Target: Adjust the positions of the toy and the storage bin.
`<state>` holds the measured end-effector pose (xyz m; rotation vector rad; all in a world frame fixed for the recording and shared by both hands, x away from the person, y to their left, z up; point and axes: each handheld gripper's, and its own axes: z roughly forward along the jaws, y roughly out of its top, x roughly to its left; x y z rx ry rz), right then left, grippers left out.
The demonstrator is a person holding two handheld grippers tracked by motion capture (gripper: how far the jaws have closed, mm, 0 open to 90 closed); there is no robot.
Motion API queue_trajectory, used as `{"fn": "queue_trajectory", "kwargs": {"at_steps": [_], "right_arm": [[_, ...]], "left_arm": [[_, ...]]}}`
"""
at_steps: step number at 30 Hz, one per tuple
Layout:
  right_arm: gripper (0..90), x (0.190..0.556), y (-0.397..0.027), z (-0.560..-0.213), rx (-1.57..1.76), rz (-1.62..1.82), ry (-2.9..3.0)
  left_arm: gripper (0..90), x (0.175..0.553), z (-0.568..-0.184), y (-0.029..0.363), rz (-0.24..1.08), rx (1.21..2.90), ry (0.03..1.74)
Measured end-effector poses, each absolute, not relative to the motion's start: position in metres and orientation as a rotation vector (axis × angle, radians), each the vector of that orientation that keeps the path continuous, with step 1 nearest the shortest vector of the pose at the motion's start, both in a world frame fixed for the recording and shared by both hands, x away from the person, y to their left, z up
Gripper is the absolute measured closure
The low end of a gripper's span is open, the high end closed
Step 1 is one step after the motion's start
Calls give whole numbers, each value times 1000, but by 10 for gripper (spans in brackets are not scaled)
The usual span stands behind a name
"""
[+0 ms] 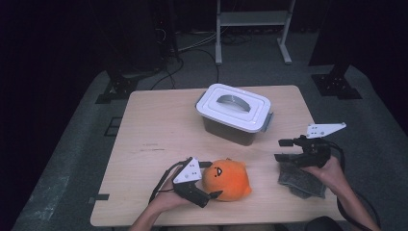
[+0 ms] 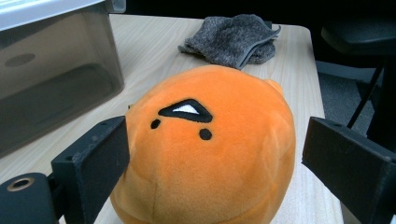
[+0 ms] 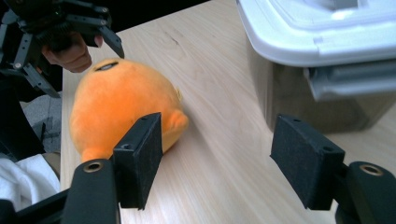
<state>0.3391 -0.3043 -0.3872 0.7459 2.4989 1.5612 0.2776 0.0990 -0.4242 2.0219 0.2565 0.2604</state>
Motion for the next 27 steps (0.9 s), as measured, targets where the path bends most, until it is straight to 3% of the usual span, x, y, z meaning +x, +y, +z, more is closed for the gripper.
{"fn": "queue_trajectory", "kwargs": {"at_steps": [27], "right_arm": [[320,365,-252,-337,547,1562,2531]], "left_arm": [[55,279,-422,109,277,2003,276]]}}
